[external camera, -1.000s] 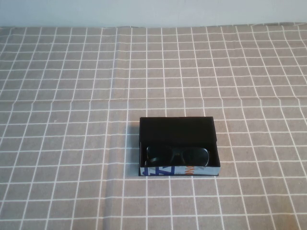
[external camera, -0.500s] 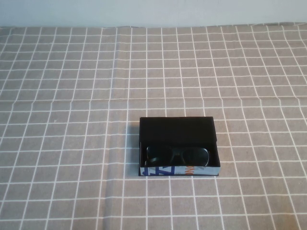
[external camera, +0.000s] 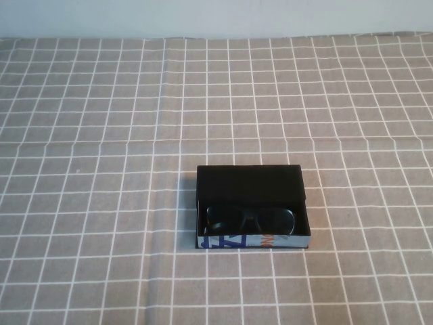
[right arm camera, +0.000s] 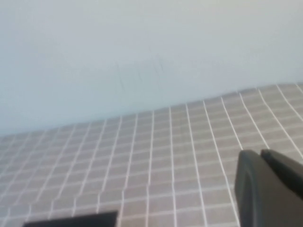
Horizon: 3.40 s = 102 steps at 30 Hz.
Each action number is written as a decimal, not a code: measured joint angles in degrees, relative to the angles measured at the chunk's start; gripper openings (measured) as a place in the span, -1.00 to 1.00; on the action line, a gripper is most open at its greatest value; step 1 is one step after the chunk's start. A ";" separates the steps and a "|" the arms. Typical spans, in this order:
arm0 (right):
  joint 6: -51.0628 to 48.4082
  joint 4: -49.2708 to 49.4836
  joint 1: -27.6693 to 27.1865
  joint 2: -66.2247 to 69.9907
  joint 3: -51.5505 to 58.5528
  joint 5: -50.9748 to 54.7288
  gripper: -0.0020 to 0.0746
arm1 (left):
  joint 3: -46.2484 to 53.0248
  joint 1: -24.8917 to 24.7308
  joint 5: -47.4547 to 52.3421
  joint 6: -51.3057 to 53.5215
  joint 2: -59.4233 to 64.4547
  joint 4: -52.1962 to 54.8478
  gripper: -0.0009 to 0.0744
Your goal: Take glasses out of glasses case
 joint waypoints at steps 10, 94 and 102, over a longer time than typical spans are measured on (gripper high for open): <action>-4.04 5.79 0.00 10.79 -4.74 1.41 -0.99 | 0.00 0.00 0.00 0.00 0.00 0.00 -0.99; -58.36 0.59 33.37 105.40 -64.91 32.52 -0.03 | 0.00 0.00 0.00 0.00 0.00 0.00 -0.99; -58.36 0.59 33.37 105.88 -64.91 30.64 -0.08 | 0.00 0.00 0.00 0.00 0.00 0.00 -0.99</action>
